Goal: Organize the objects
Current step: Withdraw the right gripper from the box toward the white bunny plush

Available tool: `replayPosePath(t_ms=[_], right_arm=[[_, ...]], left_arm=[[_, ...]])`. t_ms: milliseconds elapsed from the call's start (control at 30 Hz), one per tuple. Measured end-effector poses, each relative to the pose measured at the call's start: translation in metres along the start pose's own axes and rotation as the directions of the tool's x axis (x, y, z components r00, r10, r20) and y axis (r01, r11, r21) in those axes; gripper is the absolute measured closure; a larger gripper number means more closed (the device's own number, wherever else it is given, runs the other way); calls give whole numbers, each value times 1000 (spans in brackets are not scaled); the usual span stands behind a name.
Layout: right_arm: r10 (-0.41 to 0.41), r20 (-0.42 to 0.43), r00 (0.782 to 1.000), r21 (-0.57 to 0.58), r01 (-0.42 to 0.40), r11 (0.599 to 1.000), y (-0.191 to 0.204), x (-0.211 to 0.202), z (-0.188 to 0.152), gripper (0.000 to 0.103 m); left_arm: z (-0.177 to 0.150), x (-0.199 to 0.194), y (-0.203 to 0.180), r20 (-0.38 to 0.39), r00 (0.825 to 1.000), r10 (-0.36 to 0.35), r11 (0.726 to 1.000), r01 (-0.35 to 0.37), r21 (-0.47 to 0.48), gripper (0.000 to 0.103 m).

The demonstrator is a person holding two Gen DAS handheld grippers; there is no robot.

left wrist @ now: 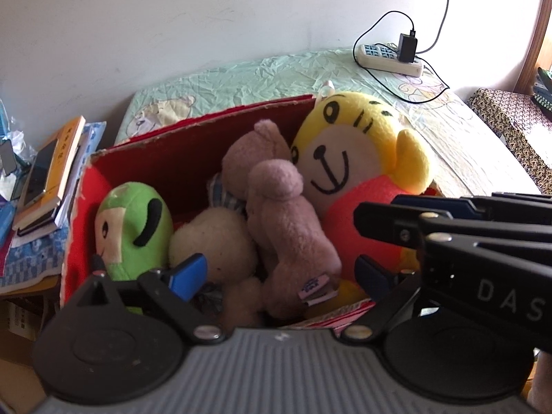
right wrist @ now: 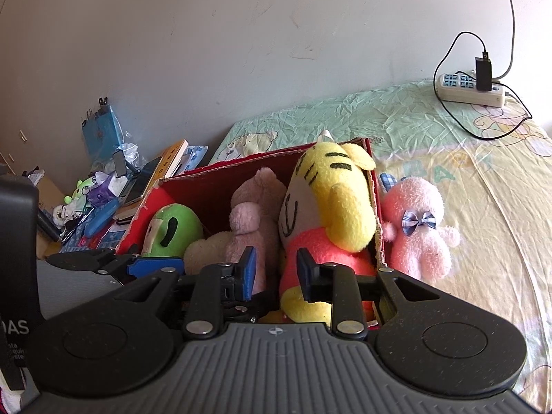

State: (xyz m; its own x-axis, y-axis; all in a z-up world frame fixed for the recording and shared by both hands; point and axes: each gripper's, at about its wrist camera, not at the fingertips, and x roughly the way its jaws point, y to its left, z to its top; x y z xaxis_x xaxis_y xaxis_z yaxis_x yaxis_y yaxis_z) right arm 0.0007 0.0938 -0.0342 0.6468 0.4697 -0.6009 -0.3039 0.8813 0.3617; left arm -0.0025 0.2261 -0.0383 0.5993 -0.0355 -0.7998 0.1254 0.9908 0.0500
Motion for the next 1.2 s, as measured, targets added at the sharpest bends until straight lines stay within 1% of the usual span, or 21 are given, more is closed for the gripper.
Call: replayPosePath(t_ms=[300,533,767,967,1200], right_arm=[[-21,34,999,28,20,999,-1,-16,-6,72],[-46,55,997,45,44,998,-2,-30,-11,72],[-51,70,996,62,46,997,-11,-45,-14,72],[-30,66,997,79,25,997,-26,-51,-15,72],[7,56,998,73,-11,997,-56,-57,-7,72]], left_arm=[[-2,-11,2,9,1000,8,1000,-8,0,9],[-2,-16,-2,16,1000,21,999,-21,26,9],[-2,-25,-4,40,999,11,999,-12,32,9],[-2,-33,-15,66,997,26,998,-30,52,12],[4,-38,-32,85,995,47,998,-49,24,13]])
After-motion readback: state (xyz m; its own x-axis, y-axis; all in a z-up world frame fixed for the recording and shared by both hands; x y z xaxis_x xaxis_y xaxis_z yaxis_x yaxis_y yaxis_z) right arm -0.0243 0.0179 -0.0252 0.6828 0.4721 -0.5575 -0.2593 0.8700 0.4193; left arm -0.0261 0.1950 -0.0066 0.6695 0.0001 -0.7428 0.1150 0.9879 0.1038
